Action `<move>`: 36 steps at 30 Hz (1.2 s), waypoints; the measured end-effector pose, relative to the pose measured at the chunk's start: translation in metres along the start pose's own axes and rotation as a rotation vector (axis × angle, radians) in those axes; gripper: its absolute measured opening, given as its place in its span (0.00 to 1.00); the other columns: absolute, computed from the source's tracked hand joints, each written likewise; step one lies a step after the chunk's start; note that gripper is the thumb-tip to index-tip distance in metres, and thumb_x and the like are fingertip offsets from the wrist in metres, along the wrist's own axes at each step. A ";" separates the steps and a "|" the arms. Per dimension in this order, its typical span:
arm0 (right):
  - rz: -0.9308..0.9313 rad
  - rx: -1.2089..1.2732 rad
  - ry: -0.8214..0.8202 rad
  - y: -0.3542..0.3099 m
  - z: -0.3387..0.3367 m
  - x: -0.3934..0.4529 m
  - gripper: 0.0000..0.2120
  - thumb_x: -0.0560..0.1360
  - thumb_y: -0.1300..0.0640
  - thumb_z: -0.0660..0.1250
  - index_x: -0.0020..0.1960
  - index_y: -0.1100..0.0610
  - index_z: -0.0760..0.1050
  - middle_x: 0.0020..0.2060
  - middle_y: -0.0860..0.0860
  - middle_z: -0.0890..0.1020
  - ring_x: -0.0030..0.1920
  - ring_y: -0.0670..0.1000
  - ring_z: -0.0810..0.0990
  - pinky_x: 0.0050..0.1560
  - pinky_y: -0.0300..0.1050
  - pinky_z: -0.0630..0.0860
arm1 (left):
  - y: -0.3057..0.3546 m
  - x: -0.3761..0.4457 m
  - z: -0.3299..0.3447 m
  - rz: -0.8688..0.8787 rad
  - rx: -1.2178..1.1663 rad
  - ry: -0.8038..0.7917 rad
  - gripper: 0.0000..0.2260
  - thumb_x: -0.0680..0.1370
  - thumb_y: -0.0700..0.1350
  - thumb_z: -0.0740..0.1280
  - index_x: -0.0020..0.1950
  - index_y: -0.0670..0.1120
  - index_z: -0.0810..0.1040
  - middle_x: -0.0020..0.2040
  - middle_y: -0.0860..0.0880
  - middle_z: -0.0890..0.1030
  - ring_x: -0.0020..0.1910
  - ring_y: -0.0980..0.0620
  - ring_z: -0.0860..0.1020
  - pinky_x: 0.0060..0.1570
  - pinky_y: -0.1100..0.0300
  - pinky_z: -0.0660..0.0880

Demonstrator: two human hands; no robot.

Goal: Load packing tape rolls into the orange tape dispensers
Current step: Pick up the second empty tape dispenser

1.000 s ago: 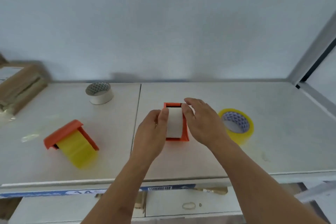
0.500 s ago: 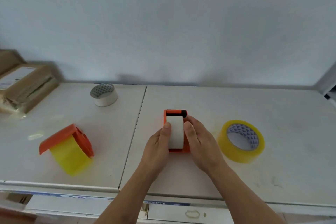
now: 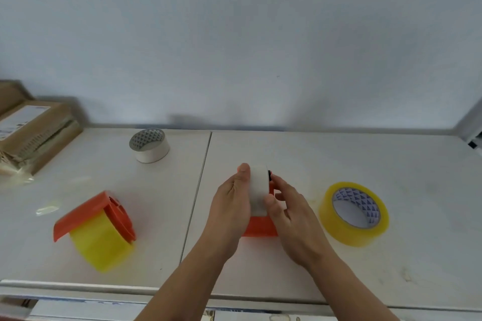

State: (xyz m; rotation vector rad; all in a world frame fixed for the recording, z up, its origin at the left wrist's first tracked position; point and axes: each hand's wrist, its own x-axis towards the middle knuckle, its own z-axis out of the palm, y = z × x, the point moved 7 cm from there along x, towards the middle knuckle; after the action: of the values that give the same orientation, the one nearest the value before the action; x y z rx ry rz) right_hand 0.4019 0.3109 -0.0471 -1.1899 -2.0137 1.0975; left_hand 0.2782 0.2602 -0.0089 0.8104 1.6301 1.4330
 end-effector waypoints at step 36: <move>0.190 -0.397 0.082 0.000 -0.021 0.125 0.45 0.69 0.39 0.73 0.77 0.54 0.58 0.74 0.54 0.64 0.71 0.58 0.64 0.67 0.55 0.67 | 0.007 -0.002 -0.008 -0.106 0.149 0.035 0.38 0.78 0.67 0.43 0.34 0.42 0.80 0.30 0.50 0.84 0.35 0.52 0.79 0.42 0.57 0.71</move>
State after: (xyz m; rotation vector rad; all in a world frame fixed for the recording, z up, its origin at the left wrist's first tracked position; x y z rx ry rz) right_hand 0.3615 0.4295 -0.0295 -1.6255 -2.1499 0.7338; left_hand 0.2723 0.2558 -0.0009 0.7743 1.7960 1.2699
